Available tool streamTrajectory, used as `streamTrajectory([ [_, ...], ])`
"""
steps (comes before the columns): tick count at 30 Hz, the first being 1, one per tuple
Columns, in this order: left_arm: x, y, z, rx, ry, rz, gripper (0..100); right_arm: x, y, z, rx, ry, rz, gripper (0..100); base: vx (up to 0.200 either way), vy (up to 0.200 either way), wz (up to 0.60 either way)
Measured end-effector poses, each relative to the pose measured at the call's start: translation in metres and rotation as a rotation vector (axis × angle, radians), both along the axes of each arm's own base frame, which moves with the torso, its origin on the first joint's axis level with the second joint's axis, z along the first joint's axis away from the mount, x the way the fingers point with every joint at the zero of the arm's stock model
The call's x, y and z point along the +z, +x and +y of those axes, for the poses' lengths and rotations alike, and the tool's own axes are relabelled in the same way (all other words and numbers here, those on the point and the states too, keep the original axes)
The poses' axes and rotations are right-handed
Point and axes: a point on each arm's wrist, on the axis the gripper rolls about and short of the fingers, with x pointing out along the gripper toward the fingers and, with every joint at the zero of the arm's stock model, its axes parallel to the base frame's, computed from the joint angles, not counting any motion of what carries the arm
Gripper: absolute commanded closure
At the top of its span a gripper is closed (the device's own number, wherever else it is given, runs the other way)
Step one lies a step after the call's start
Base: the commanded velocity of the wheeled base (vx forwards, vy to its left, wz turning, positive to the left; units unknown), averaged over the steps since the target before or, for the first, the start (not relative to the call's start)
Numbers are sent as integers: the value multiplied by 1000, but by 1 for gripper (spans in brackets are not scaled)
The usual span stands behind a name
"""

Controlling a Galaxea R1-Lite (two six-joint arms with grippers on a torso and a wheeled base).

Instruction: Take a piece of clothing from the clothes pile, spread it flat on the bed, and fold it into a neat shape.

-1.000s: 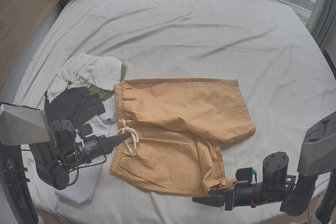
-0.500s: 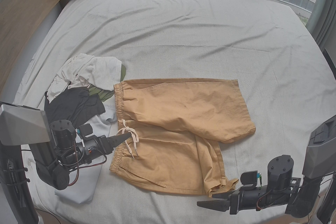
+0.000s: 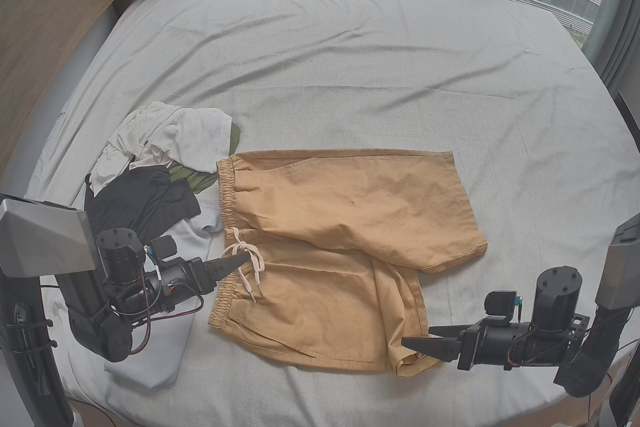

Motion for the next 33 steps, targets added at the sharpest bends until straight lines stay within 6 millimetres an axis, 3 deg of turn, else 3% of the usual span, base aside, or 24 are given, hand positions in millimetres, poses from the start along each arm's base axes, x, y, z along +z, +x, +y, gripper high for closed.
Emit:
streamTrajectory([
  [7, -1, 0, 0, 0, 0, 4, 0, -21, 15, -4, -33, -43, 39, 0, 0, 0, 0],
  [15, -3, 0, 0, 2, 1, 10, 0, -40, -3, -6, -6, -105, 161, 0, 0, 0, 0],
  [33, -6, 1, 0, 0, 2, 20, 0, -51, 3, -3, -79, -113, 212, 0, 0, 0, 0],
])
